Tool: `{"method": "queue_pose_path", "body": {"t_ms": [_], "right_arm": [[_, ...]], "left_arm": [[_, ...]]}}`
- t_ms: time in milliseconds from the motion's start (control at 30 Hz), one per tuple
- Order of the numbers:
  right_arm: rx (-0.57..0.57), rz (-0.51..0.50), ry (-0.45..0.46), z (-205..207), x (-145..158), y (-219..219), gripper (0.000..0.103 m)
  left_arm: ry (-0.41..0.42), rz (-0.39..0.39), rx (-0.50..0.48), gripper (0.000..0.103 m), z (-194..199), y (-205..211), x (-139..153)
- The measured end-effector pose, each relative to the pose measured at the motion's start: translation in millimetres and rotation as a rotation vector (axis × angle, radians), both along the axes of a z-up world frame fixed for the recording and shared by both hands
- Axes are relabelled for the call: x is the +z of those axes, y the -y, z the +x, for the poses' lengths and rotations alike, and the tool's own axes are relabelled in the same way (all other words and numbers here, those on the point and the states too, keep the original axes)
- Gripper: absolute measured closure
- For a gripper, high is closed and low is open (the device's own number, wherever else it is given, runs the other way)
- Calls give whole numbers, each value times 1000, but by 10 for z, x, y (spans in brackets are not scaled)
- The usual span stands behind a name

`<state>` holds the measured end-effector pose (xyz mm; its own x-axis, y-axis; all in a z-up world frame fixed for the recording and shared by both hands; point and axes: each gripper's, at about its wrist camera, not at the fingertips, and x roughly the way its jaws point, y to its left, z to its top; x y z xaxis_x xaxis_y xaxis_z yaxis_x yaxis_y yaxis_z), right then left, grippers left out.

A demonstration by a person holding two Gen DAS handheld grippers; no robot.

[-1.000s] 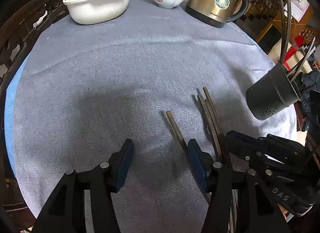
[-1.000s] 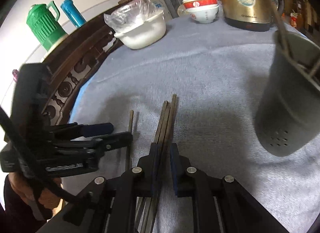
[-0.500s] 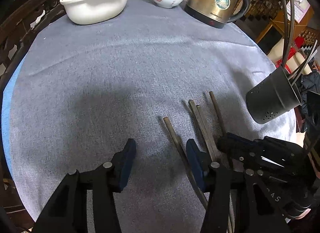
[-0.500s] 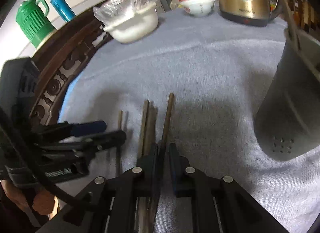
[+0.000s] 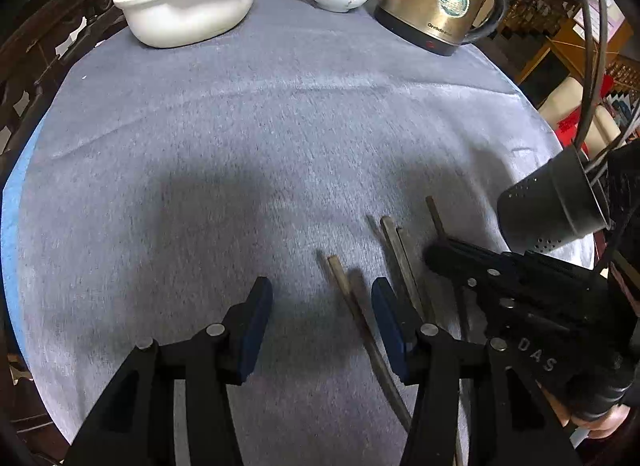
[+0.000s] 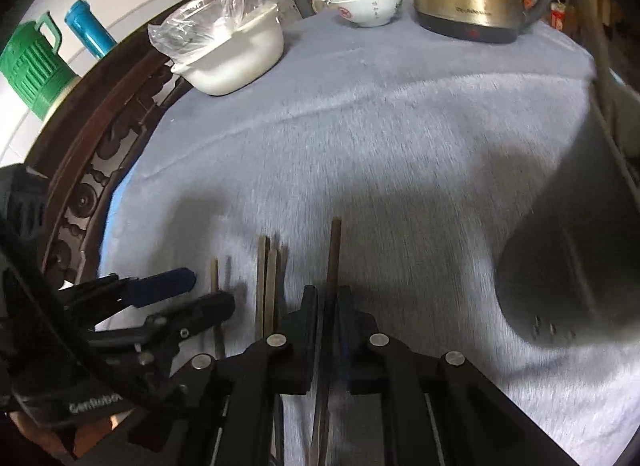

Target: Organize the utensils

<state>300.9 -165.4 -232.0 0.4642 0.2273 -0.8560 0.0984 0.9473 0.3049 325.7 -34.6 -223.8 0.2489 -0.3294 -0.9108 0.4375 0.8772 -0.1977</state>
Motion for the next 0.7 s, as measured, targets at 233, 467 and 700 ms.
{"method": "queue_pose_path", "body": {"t_ms": [233, 467, 700], "right_arm": [[15, -47, 17, 50, 27, -43, 95], [48, -41, 201, -280, 511, 13, 96], [57, 29, 413, -747, 1061, 189, 97]], "left_arm": [[-19, -20, 48, 93, 109, -10, -25], [78, -59, 68, 95, -83, -116, 365], [247, -113, 66, 97, -419, -200, 1101]]}}
